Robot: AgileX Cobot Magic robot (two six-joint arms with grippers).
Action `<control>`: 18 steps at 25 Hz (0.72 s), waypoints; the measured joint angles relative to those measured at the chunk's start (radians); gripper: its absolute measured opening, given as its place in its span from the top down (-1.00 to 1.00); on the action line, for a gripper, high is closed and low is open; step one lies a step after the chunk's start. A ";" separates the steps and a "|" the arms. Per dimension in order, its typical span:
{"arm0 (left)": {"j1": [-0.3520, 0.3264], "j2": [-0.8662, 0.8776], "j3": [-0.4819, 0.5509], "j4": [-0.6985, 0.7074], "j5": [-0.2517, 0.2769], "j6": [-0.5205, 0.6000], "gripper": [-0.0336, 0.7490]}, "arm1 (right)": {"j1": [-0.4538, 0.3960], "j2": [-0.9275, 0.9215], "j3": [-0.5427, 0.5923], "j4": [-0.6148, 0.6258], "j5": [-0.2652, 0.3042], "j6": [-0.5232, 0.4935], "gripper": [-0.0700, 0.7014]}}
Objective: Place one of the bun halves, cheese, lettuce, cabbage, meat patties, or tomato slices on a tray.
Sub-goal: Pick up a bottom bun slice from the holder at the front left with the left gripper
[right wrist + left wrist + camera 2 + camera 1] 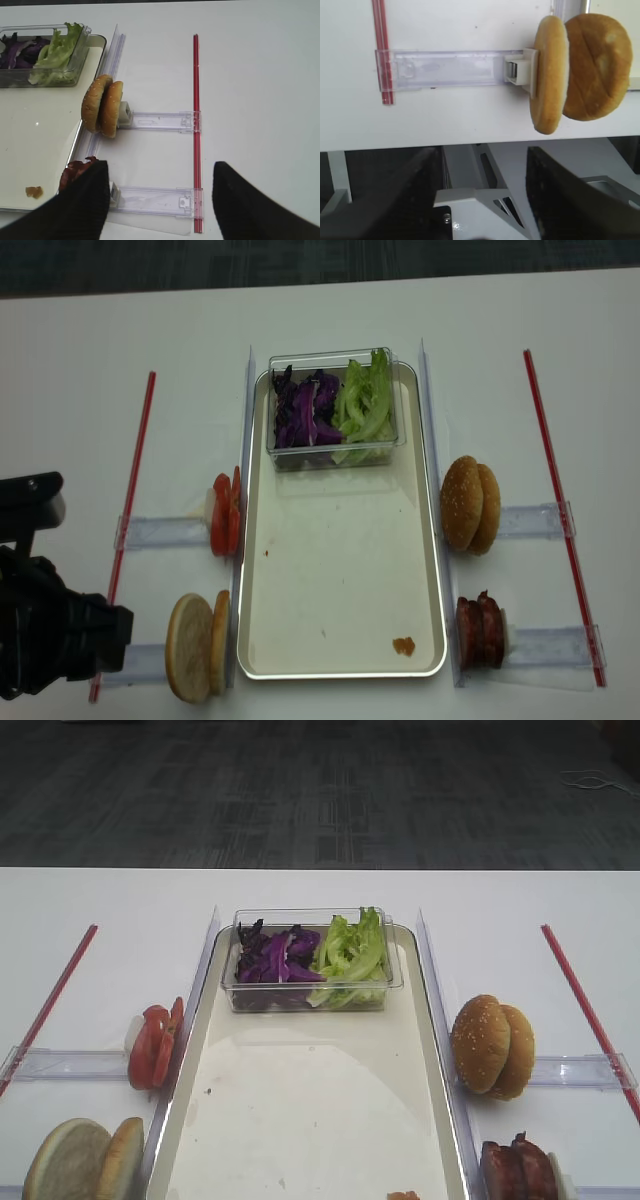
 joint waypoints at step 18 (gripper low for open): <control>-0.247 0.092 0.000 -0.056 -0.094 -0.108 -0.13 | 0.000 0.000 0.000 0.000 0.002 0.002 -0.36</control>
